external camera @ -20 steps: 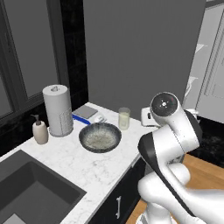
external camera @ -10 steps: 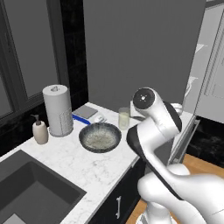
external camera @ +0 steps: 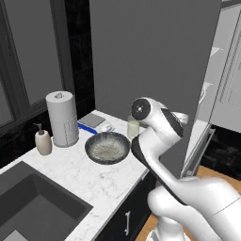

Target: Grab a lemon wedge from the fridge and one ice cube from the ice bowl, and put them in the glass of lemonade.

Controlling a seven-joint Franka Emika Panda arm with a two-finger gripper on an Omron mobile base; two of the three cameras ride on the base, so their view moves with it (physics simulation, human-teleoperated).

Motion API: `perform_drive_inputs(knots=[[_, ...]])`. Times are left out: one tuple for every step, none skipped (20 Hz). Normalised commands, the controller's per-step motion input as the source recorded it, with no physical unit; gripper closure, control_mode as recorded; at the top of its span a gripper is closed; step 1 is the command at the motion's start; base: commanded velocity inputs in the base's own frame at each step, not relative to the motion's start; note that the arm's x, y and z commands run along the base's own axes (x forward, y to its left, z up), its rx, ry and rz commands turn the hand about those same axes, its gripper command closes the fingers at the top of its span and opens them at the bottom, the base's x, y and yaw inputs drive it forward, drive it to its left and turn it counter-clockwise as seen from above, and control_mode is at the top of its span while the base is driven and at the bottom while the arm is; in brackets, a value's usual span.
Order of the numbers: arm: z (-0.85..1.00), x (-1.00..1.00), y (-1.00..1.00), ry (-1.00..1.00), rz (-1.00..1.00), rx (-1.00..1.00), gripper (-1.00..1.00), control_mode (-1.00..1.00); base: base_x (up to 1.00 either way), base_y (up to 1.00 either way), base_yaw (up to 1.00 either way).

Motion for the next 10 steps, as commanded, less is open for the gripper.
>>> perform_drive_inputs(knots=[[0.00, 0.39, 0.00, -0.06, -0.17, 0.05, 1.00, -1.00, 0.00, 0.00, 0.00], [0.00, 0.41, 0.00, -0.05, -0.16, 0.07, 1.00, -1.00, 0.00, 0.00, 0.00], [0.00, 0.43, 0.00, -0.04, -0.16, 0.07, 1.00, -1.00, 0.00, 0.00, 0.00], [0.00, 0.43, 0.00, -0.02, -0.15, 0.07, 1.00, -1.00, 0.00, 0.00, 0.00], [0.00, 0.49, 0.00, 0.00, -0.15, 0.08, 1.00, -1.00, 0.00, 0.00, 0.00], [0.00, 0.50, 0.00, 0.00, -0.15, 0.07, 1.00, -1.00, 0.00, 0.00, 0.00], [0.00, 0.53, 0.00, 0.00, -0.12, 0.05, 1.00, -1.00, 0.00, 0.00, 0.00], [0.00, 0.54, 0.00, 0.00, -0.09, 0.03, 1.00, -1.00, 0.00, 0.00, 0.00], [-0.02, 0.54, 0.01, 0.00, -0.08, 0.00, 1.00, -1.00, 0.00, 0.00, 0.00], [-0.05, 0.51, 0.10, 0.00, -0.07, 0.00, 1.00, -1.00, 0.00, 0.00, 0.00]])
